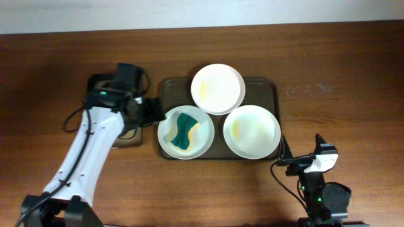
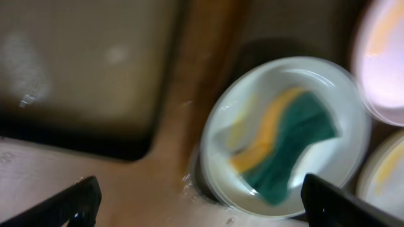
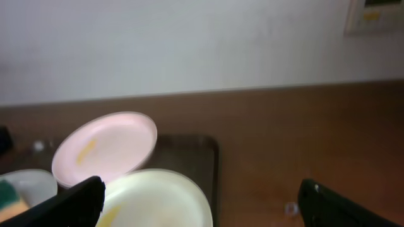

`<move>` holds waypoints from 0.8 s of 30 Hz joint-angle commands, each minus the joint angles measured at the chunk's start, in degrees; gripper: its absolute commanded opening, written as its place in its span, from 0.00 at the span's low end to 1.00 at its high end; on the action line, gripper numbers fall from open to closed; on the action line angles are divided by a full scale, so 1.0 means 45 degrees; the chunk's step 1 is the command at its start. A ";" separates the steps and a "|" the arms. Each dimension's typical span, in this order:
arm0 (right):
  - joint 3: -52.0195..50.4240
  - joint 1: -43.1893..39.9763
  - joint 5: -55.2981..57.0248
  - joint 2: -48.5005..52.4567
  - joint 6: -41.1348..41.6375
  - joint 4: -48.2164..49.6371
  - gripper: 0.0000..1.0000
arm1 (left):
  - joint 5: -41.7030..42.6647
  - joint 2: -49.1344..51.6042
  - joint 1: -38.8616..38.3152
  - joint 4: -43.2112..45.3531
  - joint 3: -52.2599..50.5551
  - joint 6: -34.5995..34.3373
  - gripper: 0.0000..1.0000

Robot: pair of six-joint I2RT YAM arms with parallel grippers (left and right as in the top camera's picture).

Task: Clean dirty plates on tray and stack at the side
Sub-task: 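Move the sponge with the left gripper onto the pale blue plate, then reach the right gripper to the pale blue plate rim and grasp it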

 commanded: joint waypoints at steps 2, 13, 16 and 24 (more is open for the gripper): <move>-0.0063 -0.0078 -0.5965 -0.0112 0.4284 0.1545 0.98 | -0.0233 -0.0005 0.1030 -0.0787 0.0073 0.0170 0.99; 0.0981 -0.0107 -0.8204 -0.0107 1.1302 1.1055 0.98 | -0.0073 -0.0005 0.1073 -0.1671 0.0073 0.0160 0.99; 0.3293 -0.0107 -0.6834 0.0160 0.8728 0.7873 0.98 | -0.0034 -0.0005 0.1073 -0.1710 0.0068 0.0160 0.99; 1.4620 -0.0102 -0.2652 0.6460 0.0053 -0.7111 0.98 | -0.0034 -0.0005 0.1073 -0.1705 0.0068 0.0160 1.00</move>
